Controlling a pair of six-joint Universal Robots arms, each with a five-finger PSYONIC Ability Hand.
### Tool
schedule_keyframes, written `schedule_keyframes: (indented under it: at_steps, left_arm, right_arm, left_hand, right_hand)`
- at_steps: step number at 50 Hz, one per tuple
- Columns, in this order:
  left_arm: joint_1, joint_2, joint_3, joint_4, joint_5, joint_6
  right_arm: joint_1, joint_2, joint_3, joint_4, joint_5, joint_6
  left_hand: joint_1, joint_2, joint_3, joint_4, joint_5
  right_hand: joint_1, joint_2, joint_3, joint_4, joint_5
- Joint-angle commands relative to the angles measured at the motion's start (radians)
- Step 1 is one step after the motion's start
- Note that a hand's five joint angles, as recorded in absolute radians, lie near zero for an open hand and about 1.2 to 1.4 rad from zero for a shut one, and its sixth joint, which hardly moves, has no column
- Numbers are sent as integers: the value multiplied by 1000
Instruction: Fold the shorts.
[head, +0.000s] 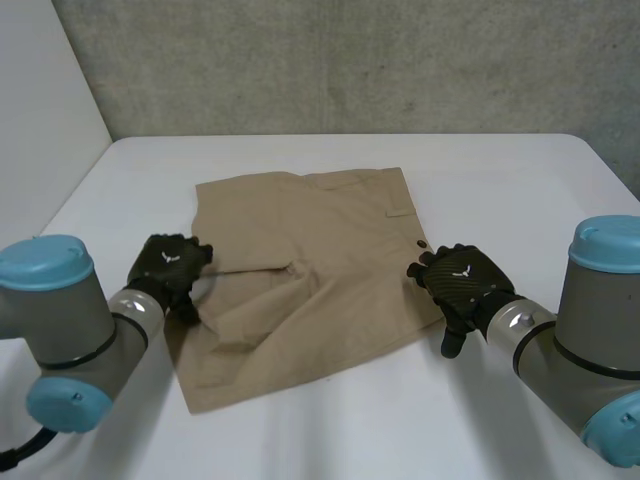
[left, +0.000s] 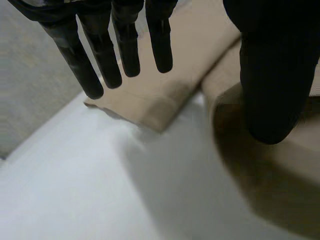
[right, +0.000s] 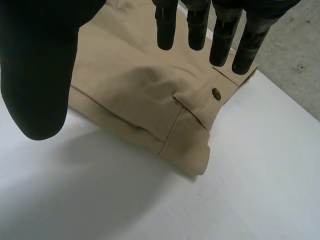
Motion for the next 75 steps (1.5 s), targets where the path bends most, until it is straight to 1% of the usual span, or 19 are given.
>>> schedule_keyframes:
  at_steps: [1,2,6,8,16,17,20,24,28,29,34,36,38,48,56,60,62,67,75]
  left_arm:
    - [56,-80,133,54,-30,-5]
    - [97,-115,191,47,-88,-5]
    - [148,-154,246,25,-192,-3]
    - [154,-157,254,14,-200,-7]
    - [143,-140,217,-30,-159,-17]
    - [127,-120,198,-44,-133,-22]
    - [111,-94,184,-49,-121,-22]
    - [91,-14,113,-47,-90,-22]
    - [91,33,50,-36,-33,-20]
    - [91,33,50,-36,-33,-20]
    - [90,12,48,-23,43,-14]
    - [90,3,53,-17,45,-13]
    - [90,-52,93,13,42,-7]
    - [105,-115,174,17,42,16]
    - [113,-212,302,20,45,20]
    - [142,-288,409,14,40,27]
    - [148,-298,424,14,40,32]
    - [198,-344,525,17,43,95]
    - [205,-371,599,22,36,96]
  right_arm:
    - [6,36,2,-16,4,-2]
    - [6,36,2,-16,4,-2]
    - [6,42,2,-16,4,-5]
    - [6,47,2,-16,4,-5]
    - [6,50,2,-17,6,-5]
    - [6,48,2,-16,7,-5]
    - [6,47,2,-16,7,-3]
    - [4,45,3,-17,7,-2]
    - [1,41,5,-16,9,0]
    - [1,39,6,-16,7,0]
    - [6,34,9,-16,7,5]
    - [6,34,11,-16,7,6]
    - [6,34,12,-16,7,6]
    - [-1,33,20,-17,6,6]
    - [-1,27,20,-17,7,6]
    - [-2,27,22,-19,7,6]
    - [-2,27,22,-19,7,6]
    - [-5,27,23,-17,9,6]
    - [6,27,23,-19,7,6]
  left_hand:
    - [163,166,166,165,163]
    - [166,169,169,168,166]
    - [152,154,154,153,152]
    - [137,140,140,138,137]
    - [117,119,119,118,116]
    - [90,93,93,92,90]
    - [81,84,84,82,81]
    - [67,69,69,68,66]
    - [70,72,72,71,69]
    - [70,72,72,71,69]
    - [70,72,72,71,69]
    - [72,75,75,74,72]
    - [78,81,81,80,78]
    - [78,81,81,80,78]
    - [87,90,90,88,87]
    - [96,99,99,97,96]
    - [99,102,101,100,99]
    - [96,99,99,97,96]
    - [102,104,104,103,102]
  right_hand:
    - [41,22,28,11,7]
    - [41,22,28,11,7]
    - [44,25,31,14,10]
    - [44,25,31,14,10]
    - [44,25,31,14,10]
    - [44,25,31,14,10]
    - [44,25,31,14,10]
    - [47,28,33,17,13]
    - [44,25,31,14,10]
    - [44,25,31,14,10]
    - [44,25,31,14,10]
    - [44,25,31,14,10]
    - [44,25,31,14,10]
    - [44,25,31,14,10]
    - [44,25,31,14,10]
    - [44,25,31,14,10]
    - [44,25,31,14,10]
    - [44,25,31,14,10]
    - [44,25,31,14,10]
